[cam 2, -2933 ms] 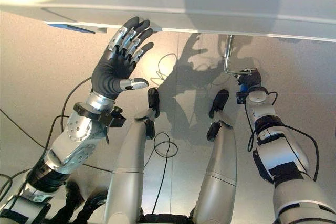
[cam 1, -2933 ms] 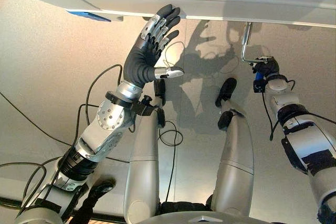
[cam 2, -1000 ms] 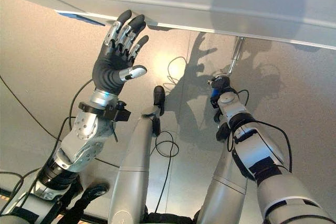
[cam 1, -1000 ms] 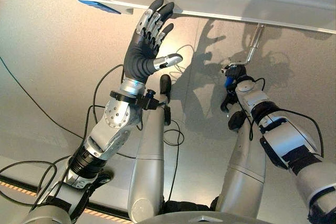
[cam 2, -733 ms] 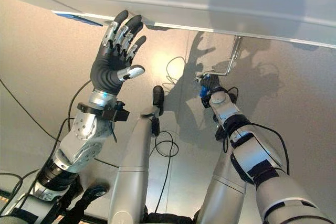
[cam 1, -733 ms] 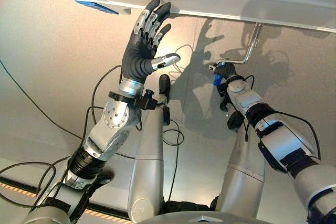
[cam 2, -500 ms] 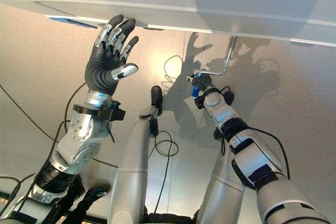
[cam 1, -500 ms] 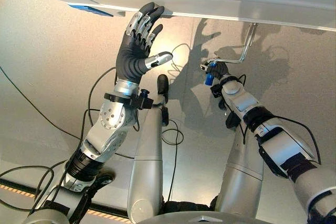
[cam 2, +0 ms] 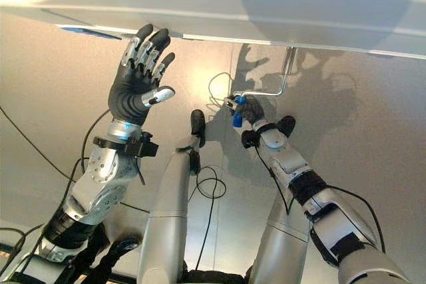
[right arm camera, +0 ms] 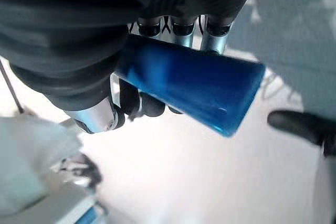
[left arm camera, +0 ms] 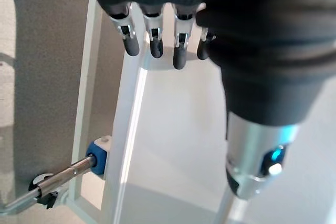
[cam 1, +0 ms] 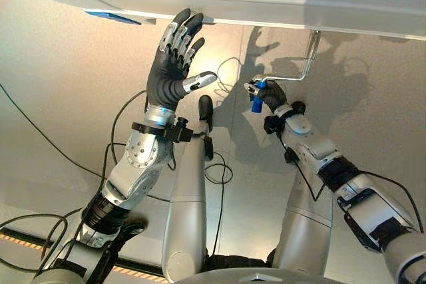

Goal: Raise the hospital bed

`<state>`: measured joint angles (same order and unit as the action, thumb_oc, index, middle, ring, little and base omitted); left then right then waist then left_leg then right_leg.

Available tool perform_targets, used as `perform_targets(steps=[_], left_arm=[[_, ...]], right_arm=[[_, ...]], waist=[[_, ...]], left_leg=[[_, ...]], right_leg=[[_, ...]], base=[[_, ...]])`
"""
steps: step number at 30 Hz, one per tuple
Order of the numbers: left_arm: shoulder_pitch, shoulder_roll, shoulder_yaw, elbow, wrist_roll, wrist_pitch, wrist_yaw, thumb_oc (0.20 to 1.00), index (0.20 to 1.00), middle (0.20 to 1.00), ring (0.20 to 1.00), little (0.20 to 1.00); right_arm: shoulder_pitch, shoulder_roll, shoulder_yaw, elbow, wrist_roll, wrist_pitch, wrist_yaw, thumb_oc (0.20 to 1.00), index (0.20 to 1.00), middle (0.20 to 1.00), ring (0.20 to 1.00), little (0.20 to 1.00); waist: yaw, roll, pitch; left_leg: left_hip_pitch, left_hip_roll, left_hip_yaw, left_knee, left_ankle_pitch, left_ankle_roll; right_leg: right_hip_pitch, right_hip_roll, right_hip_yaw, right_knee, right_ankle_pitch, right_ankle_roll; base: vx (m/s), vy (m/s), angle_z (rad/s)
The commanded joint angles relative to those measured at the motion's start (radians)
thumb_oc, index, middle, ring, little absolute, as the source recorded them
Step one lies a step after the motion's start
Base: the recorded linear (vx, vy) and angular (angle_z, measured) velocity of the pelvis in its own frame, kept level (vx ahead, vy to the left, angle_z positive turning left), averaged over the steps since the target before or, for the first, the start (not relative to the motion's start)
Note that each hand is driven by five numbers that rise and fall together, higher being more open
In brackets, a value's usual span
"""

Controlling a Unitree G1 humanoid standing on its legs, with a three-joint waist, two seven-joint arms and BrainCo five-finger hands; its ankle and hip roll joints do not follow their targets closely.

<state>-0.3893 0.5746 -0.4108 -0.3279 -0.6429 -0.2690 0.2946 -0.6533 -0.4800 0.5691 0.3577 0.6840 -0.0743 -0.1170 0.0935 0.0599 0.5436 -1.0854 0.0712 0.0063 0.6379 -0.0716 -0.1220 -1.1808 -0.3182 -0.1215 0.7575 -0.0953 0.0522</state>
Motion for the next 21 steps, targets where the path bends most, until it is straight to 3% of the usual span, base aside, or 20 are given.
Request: perform_targets(steps=[1,14,20,21], left_arm=[[0.004,0.003,0.021,-0.102,0.05,-0.063,-0.042,1.0,1.0,1.0,1.0,1.0],[0.057,0.017,0.055,-0.11,0.059,-0.062,-0.077,1.0,1.0,1.0,1.0,1.0],[0.082,0.022,0.092,-0.133,0.046,-0.063,-0.09,1.0,1.0,1.0,1.0,1.0],[0.074,0.024,0.1,-0.137,0.045,-0.062,-0.093,1.0,1.0,1.0,1.0,1.0]], right_arm=[[-0.061,0.067,0.032,-0.255,0.046,-0.132,0.095,0.2,0.2,0.2,0.2,0.2],[0.021,-0.015,-0.108,-0.413,0.111,-0.176,0.095,0.2,0.2,0.2,0.2,0.2],[0.048,-0.045,-0.239,-0.477,0.172,-0.232,0.065,0.2,0.2,0.2,0.2,0.2],[0.038,-0.053,-0.258,-0.482,0.169,-0.237,0.057,0.2,0.2,0.2,0.2,0.2]], waist=[[-0.039,0.052,-0.024],[-0.072,0.035,-0.024],[-0.088,0.013,-0.024],[-0.09,0.012,-0.024]], left_leg=[[0.005,-0.018,0.019,-0.141,0.101,0.022],[0.119,-0.002,0.028,-0.188,0.101,0.026],[0.148,0.003,0.026,-0.188,0.091,0.025],[0.123,0.004,0.029,-0.2,0.126,0.031]], right_leg=[[0.075,-0.024,0.037,-0.1,0.059,0.112],[0.173,-0.013,0.035,-0.15,0.069,0.113],[0.194,-0.004,0.04,-0.149,0.062,0.109],[0.17,-0.002,0.036,-0.164,0.095,0.1]], base=[[-0.01,-0.003,-0.04],[0.0,-0.014,-0.04],[0.01,-0.038,-0.01],[0.0,0.0,0.0]])
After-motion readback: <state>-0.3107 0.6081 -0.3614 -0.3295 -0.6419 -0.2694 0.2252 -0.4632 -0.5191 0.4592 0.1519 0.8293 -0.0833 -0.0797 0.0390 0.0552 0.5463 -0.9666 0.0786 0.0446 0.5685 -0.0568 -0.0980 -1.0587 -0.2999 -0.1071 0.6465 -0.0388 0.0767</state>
